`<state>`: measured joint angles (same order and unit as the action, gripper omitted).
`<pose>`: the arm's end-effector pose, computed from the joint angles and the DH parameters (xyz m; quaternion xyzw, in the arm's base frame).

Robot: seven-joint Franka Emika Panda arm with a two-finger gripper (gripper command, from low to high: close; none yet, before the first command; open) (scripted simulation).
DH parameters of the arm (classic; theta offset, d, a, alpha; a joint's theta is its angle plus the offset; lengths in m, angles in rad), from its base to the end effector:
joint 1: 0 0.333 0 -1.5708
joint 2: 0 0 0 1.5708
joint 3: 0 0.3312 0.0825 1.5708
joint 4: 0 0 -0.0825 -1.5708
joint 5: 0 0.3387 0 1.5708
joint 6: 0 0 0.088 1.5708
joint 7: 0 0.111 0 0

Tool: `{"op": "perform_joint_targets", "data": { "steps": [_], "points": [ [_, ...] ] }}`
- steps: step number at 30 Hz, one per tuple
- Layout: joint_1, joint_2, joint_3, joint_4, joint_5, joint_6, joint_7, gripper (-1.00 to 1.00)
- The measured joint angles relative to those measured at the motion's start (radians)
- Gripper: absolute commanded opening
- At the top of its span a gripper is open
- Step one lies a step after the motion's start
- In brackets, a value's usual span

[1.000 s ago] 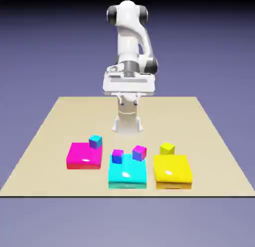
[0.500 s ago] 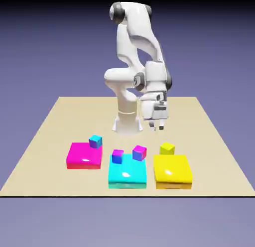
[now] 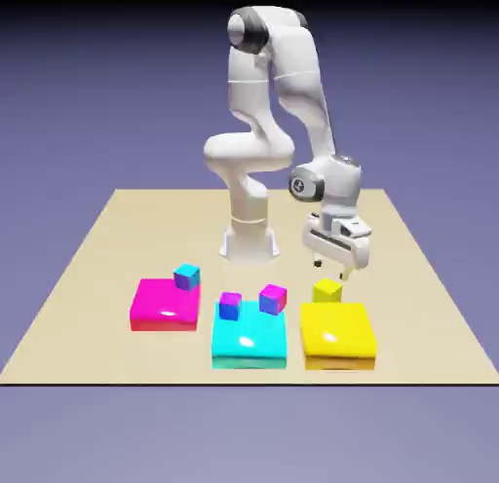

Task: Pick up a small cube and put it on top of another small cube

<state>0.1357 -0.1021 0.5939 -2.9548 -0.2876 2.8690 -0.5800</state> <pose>0.2244 0.2145 0.2534 0.7006 0.7104 0.0004 0.0669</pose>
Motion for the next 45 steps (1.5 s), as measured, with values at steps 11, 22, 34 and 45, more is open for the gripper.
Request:
{"op": "perform_joint_targets", "data": {
  "steps": [11,22,34,45],
  "points": [
    [0.015,0.164,-0.116,0.079,-0.434,0.021,0.329,0.00],
    [0.034,0.345,-0.244,0.165,-0.913,0.044,0.692,0.00],
    [0.024,0.243,-0.172,0.116,-0.644,0.031,0.488,-1.00],
    [0.009,0.063,-0.045,0.030,-0.166,0.007,0.126,-1.00]
  ]
}}
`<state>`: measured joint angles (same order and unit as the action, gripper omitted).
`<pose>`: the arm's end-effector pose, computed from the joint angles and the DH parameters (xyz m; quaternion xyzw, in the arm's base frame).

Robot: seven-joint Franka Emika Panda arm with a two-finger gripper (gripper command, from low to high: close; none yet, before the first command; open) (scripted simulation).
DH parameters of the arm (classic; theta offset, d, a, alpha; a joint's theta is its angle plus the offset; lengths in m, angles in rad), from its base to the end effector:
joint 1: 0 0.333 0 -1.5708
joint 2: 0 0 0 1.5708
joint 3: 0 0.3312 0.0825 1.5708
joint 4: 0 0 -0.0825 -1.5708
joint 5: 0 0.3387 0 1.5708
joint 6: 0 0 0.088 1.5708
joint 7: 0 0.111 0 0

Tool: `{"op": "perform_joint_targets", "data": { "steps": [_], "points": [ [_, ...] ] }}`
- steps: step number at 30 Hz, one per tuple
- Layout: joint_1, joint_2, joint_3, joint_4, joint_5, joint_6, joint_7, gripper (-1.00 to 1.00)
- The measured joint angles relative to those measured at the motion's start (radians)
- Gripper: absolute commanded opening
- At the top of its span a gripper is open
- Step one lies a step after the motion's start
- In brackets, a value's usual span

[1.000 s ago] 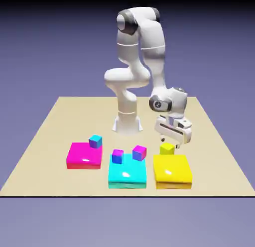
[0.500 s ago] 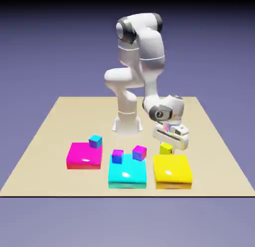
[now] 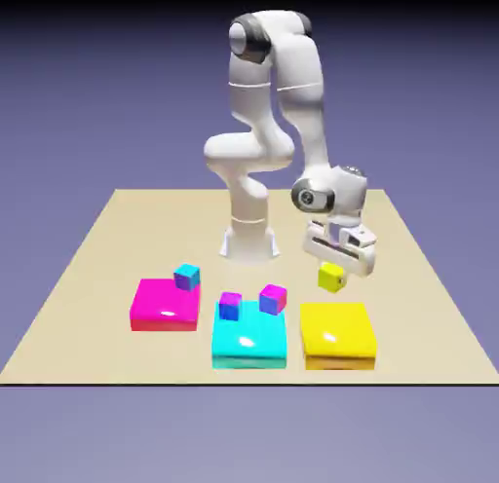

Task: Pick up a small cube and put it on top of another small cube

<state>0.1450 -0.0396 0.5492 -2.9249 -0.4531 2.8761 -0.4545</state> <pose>0.2285 0.2195 0.2449 0.6997 0.7112 -0.0014 0.0680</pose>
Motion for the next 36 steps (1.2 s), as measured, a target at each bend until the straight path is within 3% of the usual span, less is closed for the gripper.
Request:
{"op": "perform_joint_targets", "data": {
  "steps": [5,26,33,34,36],
  "points": [
    [-0.009,-0.063,0.044,-0.030,0.165,-0.008,-0.125,-1.00],
    [0.176,-0.364,-0.713,0.105,0.198,-0.366,-1.017,-1.00],
    [0.155,-0.146,-0.725,0.083,0.152,-0.127,-0.984,-1.00],
    [0.154,-0.132,-0.726,0.082,0.149,-0.110,-0.982,1.00],
    [0.154,-0.132,-0.726,0.082,0.149,-0.109,-0.982,1.00]
  ]
}}
